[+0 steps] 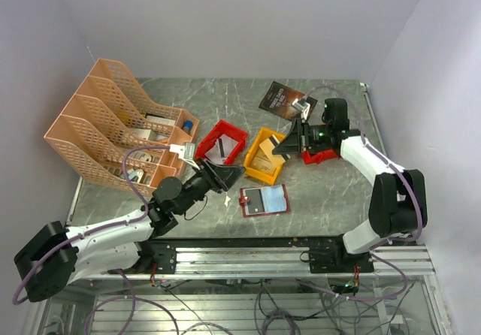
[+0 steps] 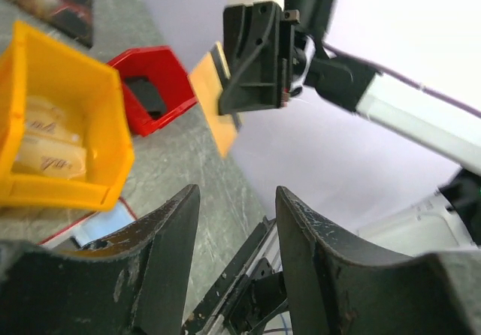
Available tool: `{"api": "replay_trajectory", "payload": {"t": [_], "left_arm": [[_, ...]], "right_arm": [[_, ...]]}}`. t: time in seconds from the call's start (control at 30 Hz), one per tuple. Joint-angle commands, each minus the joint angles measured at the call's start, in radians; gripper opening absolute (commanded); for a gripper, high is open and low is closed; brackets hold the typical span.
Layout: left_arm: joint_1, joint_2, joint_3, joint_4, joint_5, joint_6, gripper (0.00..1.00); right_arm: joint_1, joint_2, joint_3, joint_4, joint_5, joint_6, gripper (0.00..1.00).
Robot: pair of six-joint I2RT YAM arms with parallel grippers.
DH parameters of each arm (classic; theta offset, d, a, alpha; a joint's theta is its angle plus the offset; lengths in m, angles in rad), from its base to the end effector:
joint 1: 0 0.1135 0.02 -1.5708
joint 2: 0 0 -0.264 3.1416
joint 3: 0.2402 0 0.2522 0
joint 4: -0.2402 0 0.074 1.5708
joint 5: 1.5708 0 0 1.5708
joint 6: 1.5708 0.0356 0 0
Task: Put the credit cards into the card holder
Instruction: Pick up the credit card from the storage box.
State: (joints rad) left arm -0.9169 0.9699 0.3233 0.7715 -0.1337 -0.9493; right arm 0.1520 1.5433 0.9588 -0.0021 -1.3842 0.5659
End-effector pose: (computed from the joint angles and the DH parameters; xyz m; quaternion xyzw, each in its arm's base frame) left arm 0.1320 -0.1645 0.2452 -0.0608 0.6592 -0.5748 0.4809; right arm 0.3083 0.0826 0.2477 -0.1556 0.7260 0.6544 0.1430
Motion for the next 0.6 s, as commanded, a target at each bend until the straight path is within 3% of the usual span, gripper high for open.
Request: {"api": "replay_trajectory", "payload": {"t": [0.0,0.07,0.1,0.2,0.3,0.47,0.57], "left_arm": [[0.006,-0.027,-0.023,0.271,0.186,0.191,0.56],[0.007,-0.061,-0.020,0.255,0.244,0.281,0.57],[0.006,-0.081,-0.008,0.213,0.266,0.326,0.57],[0.006,-0.141,0.037,0.050,0.305,0.438,0.59],[0.004,-0.184,0.040,0.020,0.307,0.485,0.61],[-0.008,-0.227,0.033,0.014,0.323,0.526,0.83],[-0.049,-0.261,0.023,0.006,0.295,0.613,0.86]], "right_arm": [[0.005,-0.027,0.219,-0.802,-0.096,-1.286,0.00],[0.016,0.009,0.315,-1.304,-0.056,-1.914,0.00],[0.019,0.015,0.321,-1.359,-0.045,-2.065,0.00],[0.020,0.012,0.311,-1.375,0.011,-2.225,0.00],[0.030,-0.007,0.293,-1.376,0.025,-2.352,0.00],[0.086,-0.113,0.242,-1.375,0.053,-2.523,0.00],[0.095,-0.161,0.213,-1.375,0.061,-2.569,0.00]]}}
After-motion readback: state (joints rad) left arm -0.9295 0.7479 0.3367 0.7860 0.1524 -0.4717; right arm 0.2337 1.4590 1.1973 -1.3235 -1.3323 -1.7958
